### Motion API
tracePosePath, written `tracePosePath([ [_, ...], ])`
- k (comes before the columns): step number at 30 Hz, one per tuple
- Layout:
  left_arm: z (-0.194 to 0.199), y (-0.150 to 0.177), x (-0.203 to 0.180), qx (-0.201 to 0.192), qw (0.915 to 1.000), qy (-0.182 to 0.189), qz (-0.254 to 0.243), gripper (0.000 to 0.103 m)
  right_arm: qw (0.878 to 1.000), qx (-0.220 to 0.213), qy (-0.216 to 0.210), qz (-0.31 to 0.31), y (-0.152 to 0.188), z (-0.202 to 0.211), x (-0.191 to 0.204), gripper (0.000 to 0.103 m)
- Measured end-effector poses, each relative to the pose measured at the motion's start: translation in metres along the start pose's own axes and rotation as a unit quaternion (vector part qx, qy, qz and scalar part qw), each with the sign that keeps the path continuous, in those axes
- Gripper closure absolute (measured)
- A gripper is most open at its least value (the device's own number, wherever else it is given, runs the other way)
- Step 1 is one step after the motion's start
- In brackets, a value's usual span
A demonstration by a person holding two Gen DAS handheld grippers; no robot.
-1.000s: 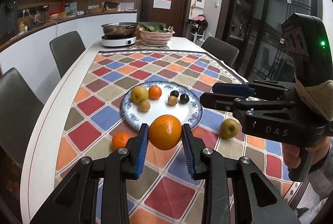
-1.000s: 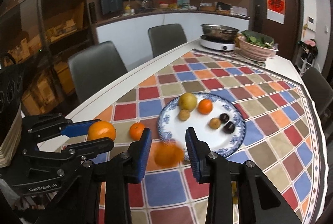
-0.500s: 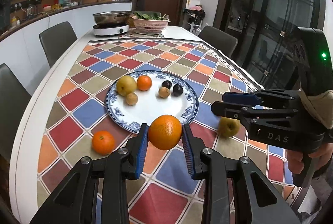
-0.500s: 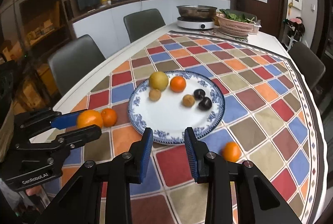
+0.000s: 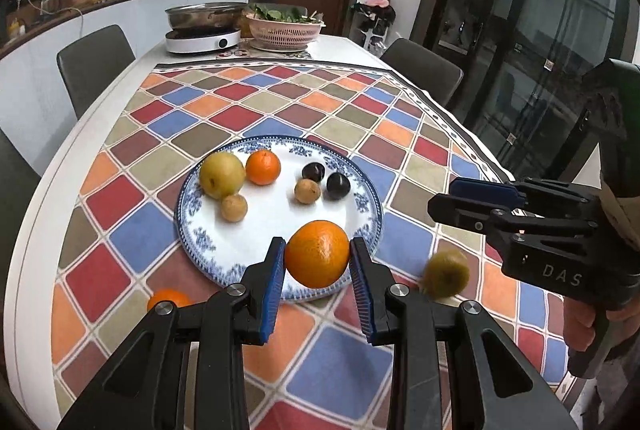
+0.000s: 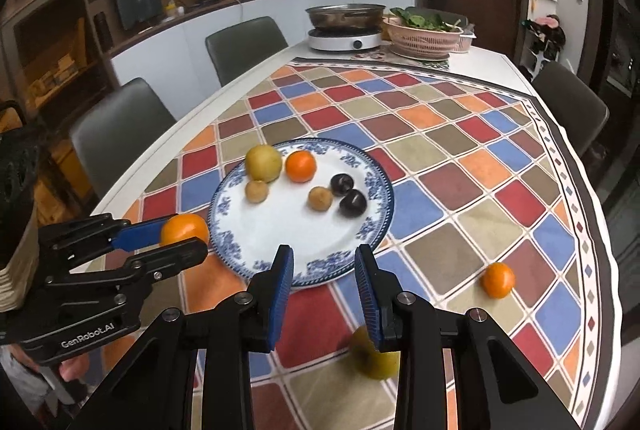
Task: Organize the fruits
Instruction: 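Carry both mandarins onto the plate and open both tools to release them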
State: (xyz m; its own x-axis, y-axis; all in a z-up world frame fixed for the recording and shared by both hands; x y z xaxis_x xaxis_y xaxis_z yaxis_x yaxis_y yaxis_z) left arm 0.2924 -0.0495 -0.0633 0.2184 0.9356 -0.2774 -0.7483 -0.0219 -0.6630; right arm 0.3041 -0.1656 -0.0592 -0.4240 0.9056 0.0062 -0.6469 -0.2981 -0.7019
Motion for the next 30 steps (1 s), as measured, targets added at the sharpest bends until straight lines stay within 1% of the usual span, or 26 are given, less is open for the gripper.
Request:
tracePosePath([
  [8,-0.029,-0.027,0.009,0.012,0.9999,0.000,0.001,0.071,1.000,0.018,-0.003,-0.015,-0.016,-0.024,-0.016,0.070],
  [16,-0.074,-0.046,0.022,0.045,0.9989,-0.011,0.006,0.071,0.999,0.045,0.001,-0.017,-0.027,-0.052,-0.028,0.070],
  [24,-0.111,-0.049,0.031,0.076,0.9965,-0.033,0.010,0.071,0.997,0.067,0.003,-0.038,-0.030,-0.073,-0.042,0.070],
  [30,-0.124,-0.049,0.033,0.085,0.9954,-0.044,0.004,0.071,0.996,0.079,0.002,-0.043,-0.025,-0.085,-0.044,0.070],
])
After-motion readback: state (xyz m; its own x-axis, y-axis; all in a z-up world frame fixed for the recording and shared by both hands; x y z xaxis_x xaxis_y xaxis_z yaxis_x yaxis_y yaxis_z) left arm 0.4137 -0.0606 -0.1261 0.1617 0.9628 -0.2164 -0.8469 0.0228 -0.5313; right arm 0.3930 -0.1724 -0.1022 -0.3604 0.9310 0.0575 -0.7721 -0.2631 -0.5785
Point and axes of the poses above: each gripper's, at about its wrist camera, not at the fingertips, and z roughly against the way its jaws point, x to its left, y to its underside, the point moved 7 cm from there along -z, roughly the way its jaws point, and after that the axes turned 9 degrees about z, right-handed, at the moved point
